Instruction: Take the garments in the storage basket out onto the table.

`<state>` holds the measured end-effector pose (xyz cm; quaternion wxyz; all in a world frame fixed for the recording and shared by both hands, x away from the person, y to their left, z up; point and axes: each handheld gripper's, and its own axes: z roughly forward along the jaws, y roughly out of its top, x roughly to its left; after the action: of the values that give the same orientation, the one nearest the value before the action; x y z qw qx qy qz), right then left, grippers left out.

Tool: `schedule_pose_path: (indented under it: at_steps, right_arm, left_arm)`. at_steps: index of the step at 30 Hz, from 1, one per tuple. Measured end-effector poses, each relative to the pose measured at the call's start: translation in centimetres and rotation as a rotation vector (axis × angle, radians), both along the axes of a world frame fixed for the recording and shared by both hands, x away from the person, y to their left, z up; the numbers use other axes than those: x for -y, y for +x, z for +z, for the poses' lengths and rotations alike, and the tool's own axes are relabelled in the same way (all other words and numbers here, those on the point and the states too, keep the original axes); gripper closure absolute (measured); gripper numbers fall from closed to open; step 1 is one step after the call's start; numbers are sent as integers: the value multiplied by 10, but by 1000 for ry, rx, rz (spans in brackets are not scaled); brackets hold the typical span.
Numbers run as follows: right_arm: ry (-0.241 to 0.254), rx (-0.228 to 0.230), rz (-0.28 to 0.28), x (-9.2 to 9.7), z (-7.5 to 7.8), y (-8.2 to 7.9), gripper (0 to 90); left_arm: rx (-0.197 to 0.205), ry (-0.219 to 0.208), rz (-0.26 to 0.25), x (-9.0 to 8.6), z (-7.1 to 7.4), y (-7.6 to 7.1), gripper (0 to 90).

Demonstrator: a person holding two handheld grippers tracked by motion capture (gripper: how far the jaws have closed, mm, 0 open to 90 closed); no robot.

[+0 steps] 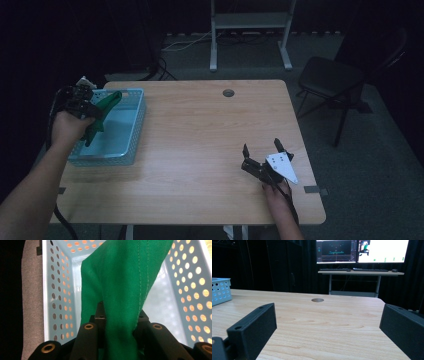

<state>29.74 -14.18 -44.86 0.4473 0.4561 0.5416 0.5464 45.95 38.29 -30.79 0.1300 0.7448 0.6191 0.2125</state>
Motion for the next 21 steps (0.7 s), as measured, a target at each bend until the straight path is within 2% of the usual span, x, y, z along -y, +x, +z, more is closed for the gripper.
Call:
schedule_pose_path:
  at_steps: [9,16,20,21]
  right_arm:
    - [0,0,0,0,0,0,3]
    - [1,0,1,0,0,0,3]
    - [-1,1,1,0,0,0,3]
    - [-2,1,1,0,0,0,3]
  left_arm:
    - [1,-7,11,-2,2,0,726]
    - [-3,-34,10,-1,3,-1,726]
    - [-3,-23,0,2,5,0,725]
    - [-4,-37,3,3,6,0,726]
